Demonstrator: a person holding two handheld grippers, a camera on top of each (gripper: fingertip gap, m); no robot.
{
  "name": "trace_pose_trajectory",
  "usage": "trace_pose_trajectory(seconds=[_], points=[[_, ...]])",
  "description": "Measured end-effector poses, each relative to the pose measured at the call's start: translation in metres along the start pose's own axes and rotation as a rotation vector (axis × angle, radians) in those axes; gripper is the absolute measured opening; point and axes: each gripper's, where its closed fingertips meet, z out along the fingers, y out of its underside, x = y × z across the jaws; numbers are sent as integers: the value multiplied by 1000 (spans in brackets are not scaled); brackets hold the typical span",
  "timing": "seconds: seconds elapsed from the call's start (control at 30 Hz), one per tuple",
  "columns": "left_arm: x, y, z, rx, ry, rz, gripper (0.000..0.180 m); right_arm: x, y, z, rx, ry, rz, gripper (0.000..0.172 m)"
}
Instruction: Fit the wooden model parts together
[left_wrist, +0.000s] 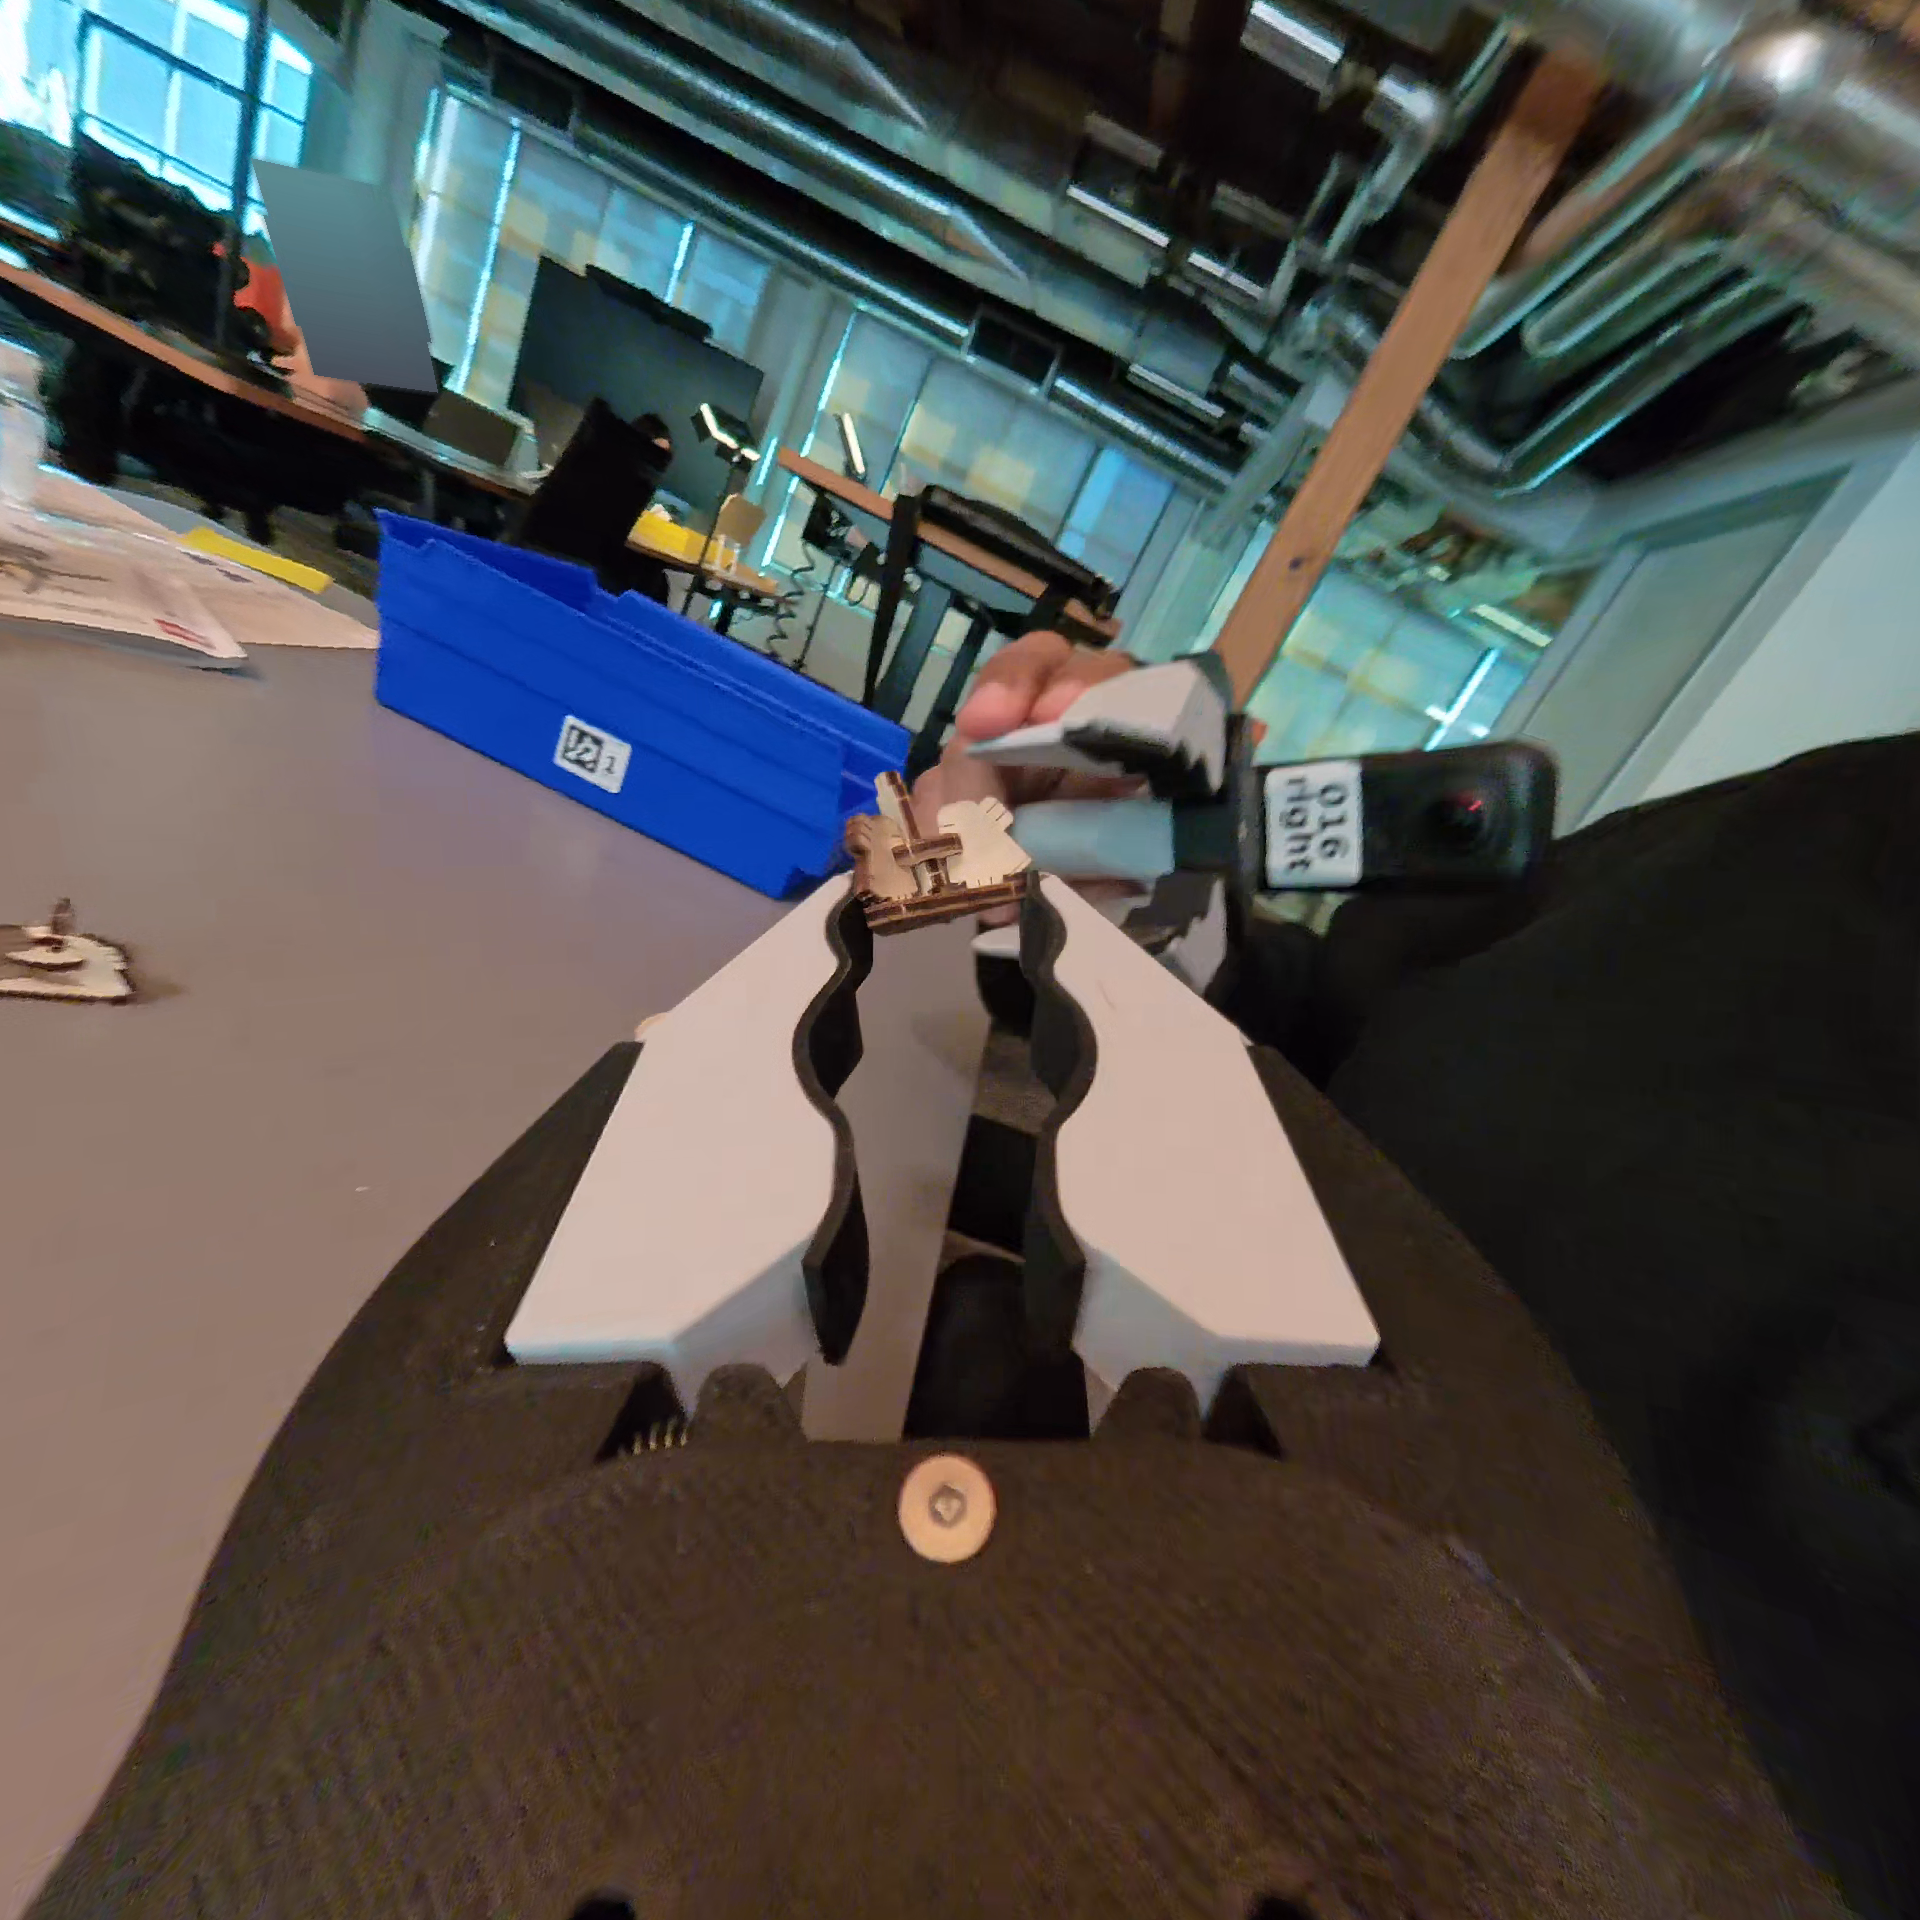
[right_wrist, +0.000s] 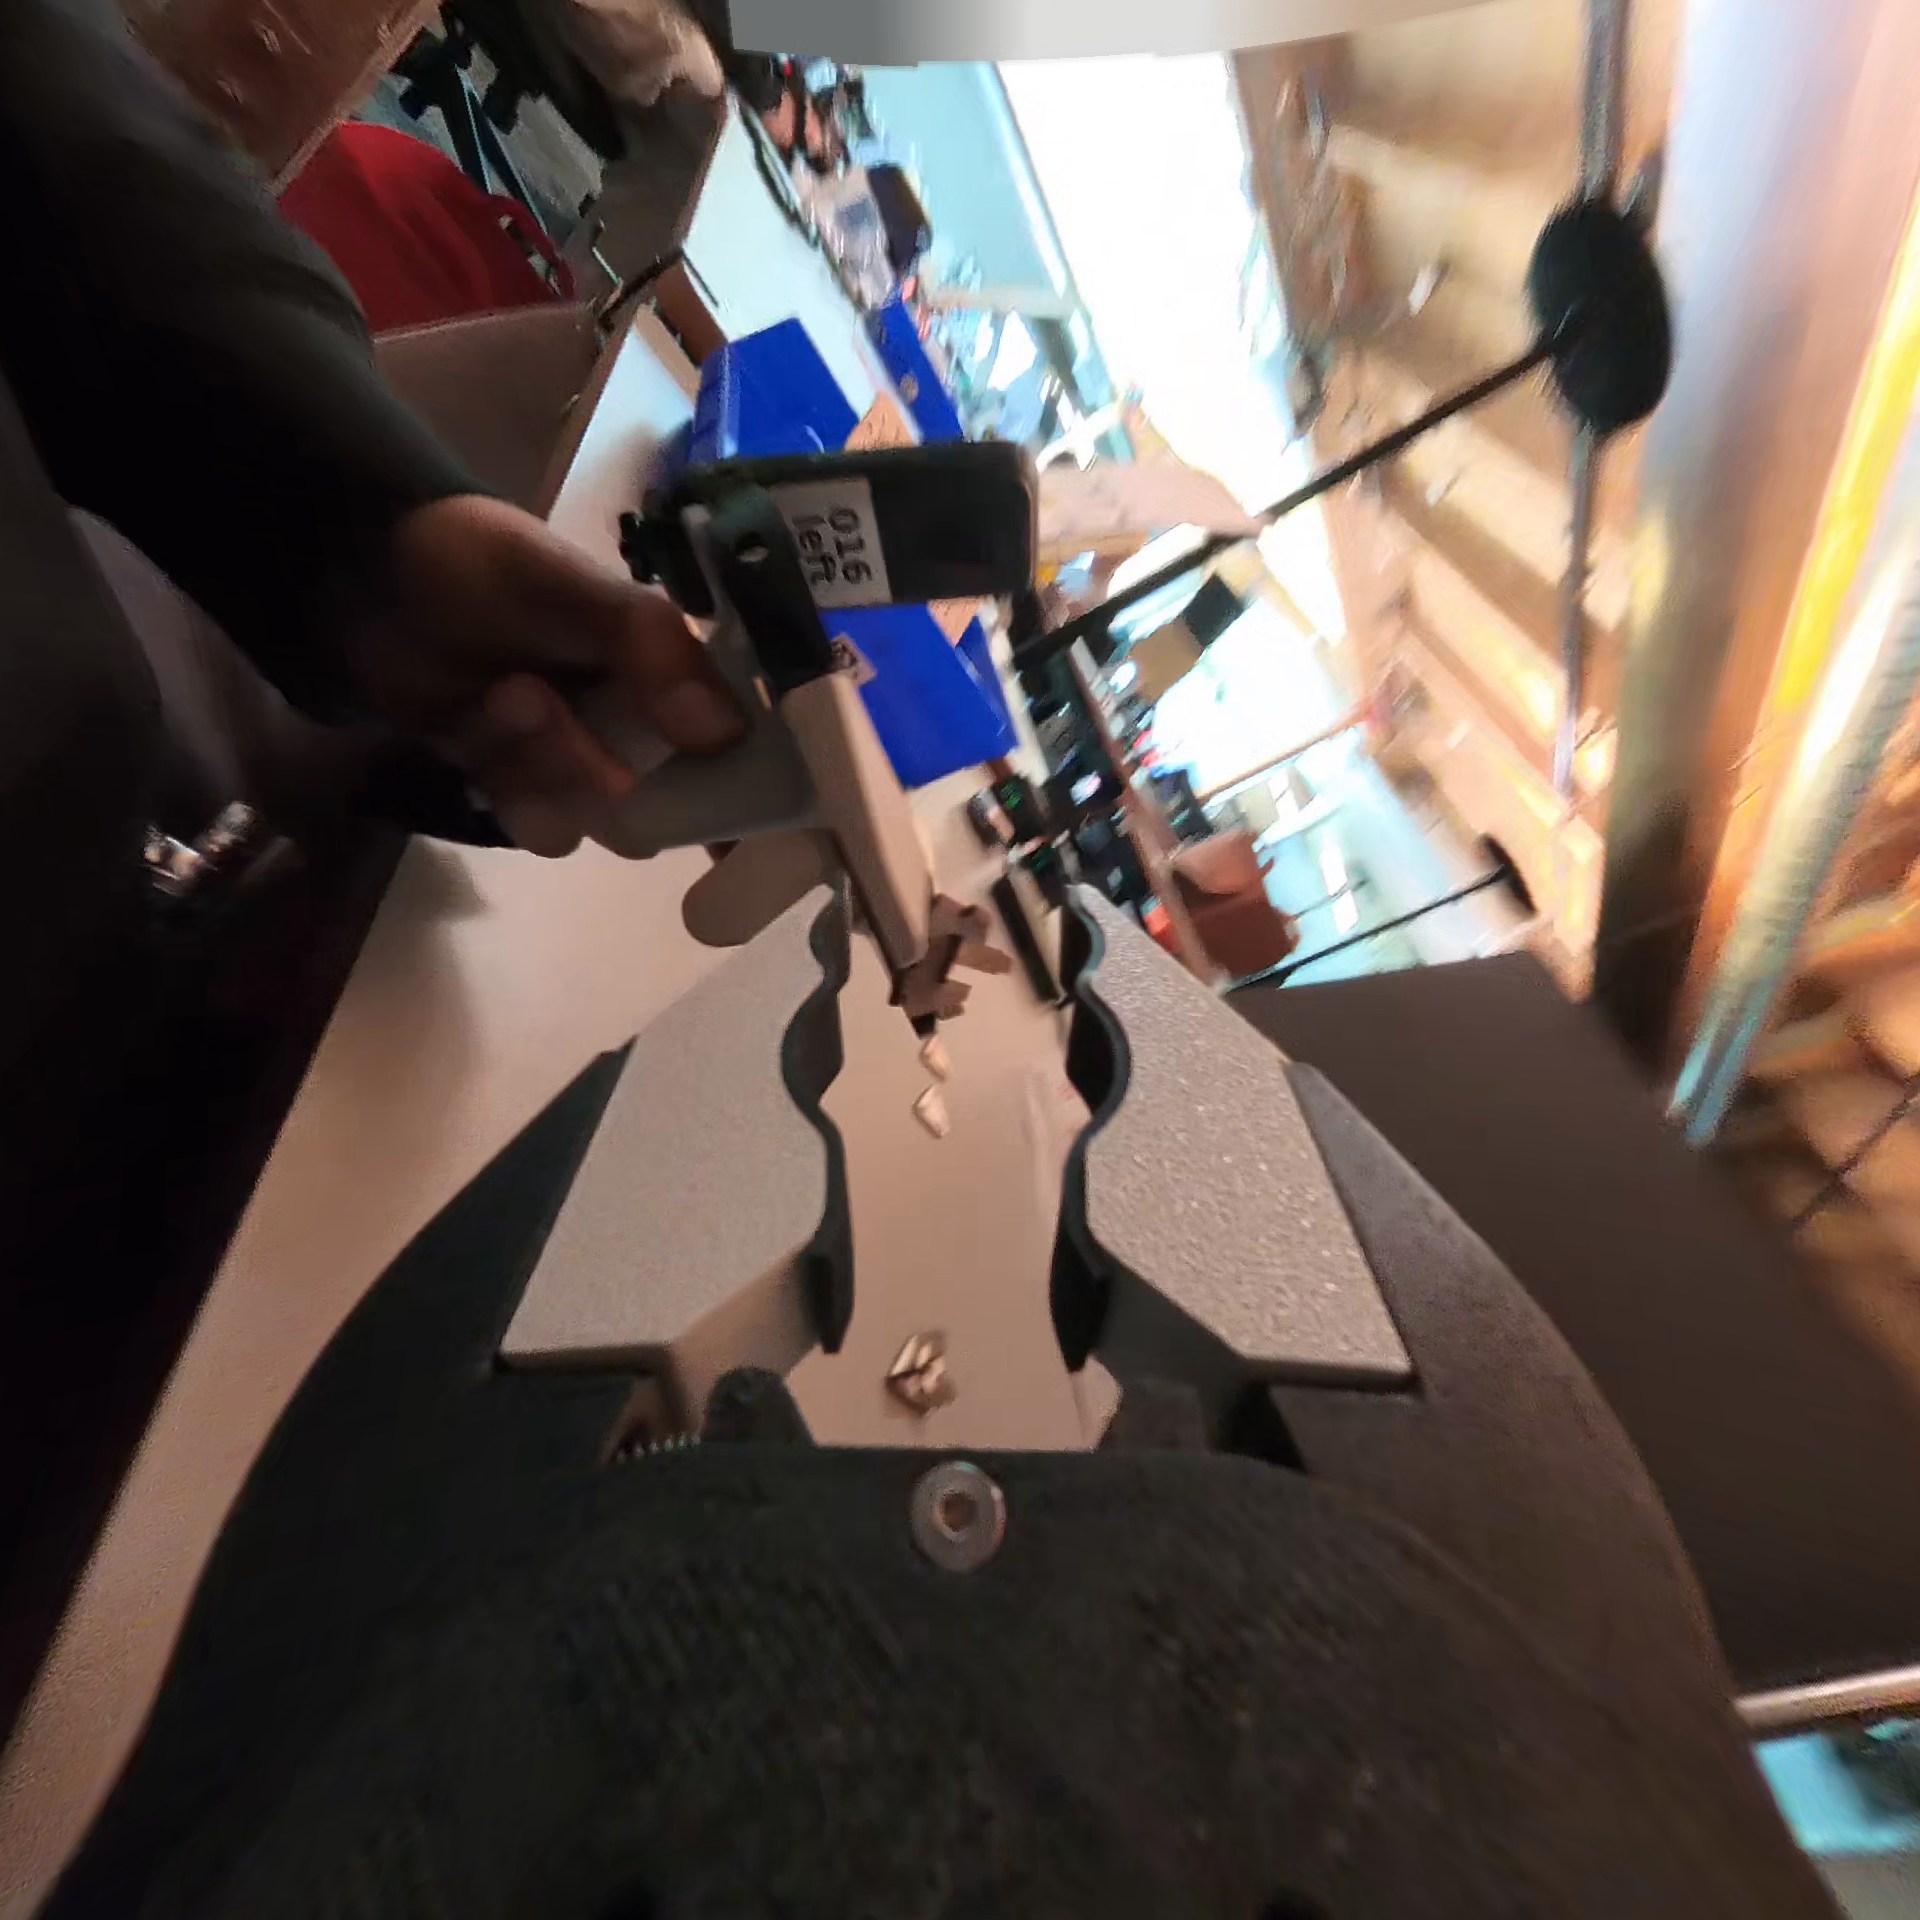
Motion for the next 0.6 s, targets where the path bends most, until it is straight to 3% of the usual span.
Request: trace_pose_trajectory(seconds=[0.37,0.5,0.6], points=[[11,5,6,-5,60,-104,27,-9,11,8,7,-5,35,39],[9,9,8,-21,53,-113,27,-6,12,7,30,23,36,24],[7,10,8,-21,54,-133,28,-6,14,7,34,26,47,22]])
